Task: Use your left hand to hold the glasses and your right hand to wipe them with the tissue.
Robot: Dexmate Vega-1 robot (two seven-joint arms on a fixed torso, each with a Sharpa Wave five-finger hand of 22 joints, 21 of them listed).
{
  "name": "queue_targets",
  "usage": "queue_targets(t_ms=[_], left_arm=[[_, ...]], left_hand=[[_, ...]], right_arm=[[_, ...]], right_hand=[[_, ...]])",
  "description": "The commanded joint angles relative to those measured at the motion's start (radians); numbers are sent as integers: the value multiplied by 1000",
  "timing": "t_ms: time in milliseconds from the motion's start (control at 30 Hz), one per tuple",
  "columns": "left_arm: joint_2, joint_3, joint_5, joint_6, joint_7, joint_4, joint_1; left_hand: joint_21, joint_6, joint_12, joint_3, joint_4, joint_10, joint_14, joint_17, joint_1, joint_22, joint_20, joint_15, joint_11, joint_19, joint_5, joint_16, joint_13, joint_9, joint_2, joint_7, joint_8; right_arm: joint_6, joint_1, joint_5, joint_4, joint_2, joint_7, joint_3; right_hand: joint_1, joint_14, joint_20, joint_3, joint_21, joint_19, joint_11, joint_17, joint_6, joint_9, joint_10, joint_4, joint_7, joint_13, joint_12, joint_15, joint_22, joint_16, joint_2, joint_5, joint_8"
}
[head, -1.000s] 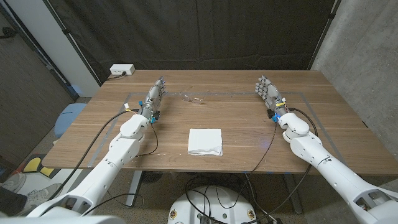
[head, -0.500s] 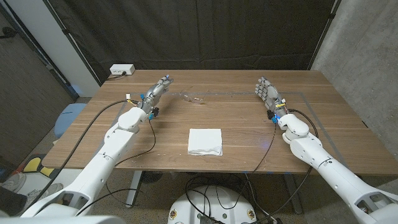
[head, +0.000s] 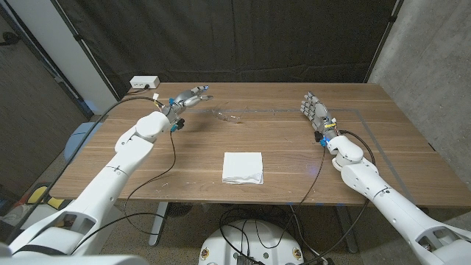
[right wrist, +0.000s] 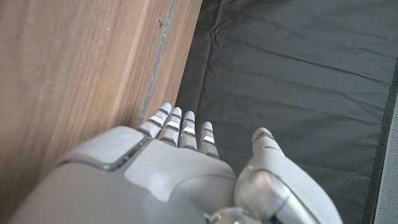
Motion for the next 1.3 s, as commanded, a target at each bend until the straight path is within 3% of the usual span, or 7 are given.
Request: queue_targets(t_ms=[33,333,367,533,600,967,1300], left_arm=[[63,27,199,93,-91,-88,-50],[85,56,300,137,-197,-122,-105],[87,61,309,141,-212,-122,-115],[102,106,375,161,-310,-123,-178],[107,126,409,168,-343,-126,-203],[112,187,531,169,-488,-138,-296],[107,261,668,129,-581,-129,-363]], left_hand=[[2,30,3,9,-6,23,29,3,47,2,9,-7,-2,17,1,12,1,3,-11,3,11],[11,82,6,24,-1,70,102,11,119,4,3,-41,-9,62,3,32,2,4,-17,1,15],[12,86,5,26,-1,73,110,12,130,4,2,-46,-18,64,3,34,2,4,-20,-2,14],[14,100,4,30,2,82,121,15,147,5,2,-46,-12,74,3,35,2,4,-21,-4,14],[13,127,0,33,5,83,123,17,161,5,5,-41,-11,77,4,34,3,5,-19,7,21],[12,120,-5,34,11,87,116,21,177,5,2,-40,-9,81,3,28,4,6,-21,7,11],[9,115,-11,20,18,87,100,22,176,5,2,-34,-31,84,3,18,5,8,-43,6,2]], right_arm=[[9,12,4,25,9,14,-1],[15,9,9,29,11,20,2],[16,8,10,30,11,20,3],[19,2,12,28,12,18,5],[21,-1,14,28,12,18,7],[25,-15,16,16,10,11,11],[28,-8,15,21,14,19,6]], right_hand=[[0,7,3,6,-3,1,3,3,6,3,8,2,0,2,5,6,2,5,2,1,5],[-2,8,4,7,-3,1,1,3,9,3,8,3,1,2,4,7,2,5,2,1,5],[-2,8,4,6,-3,2,3,4,9,3,8,3,0,2,4,7,2,5,2,1,6],[-3,9,4,7,-3,1,3,4,11,3,9,4,0,2,4,7,3,5,3,1,6],[-4,9,5,7,-3,1,5,4,11,3,9,4,0,2,4,8,3,5,3,1,6],[-6,12,6,8,-4,2,5,4,16,3,13,6,0,2,5,9,3,6,4,1,7],[-8,13,5,9,-4,3,6,4,21,3,18,7,1,2,6,8,3,5,4,1,8]])
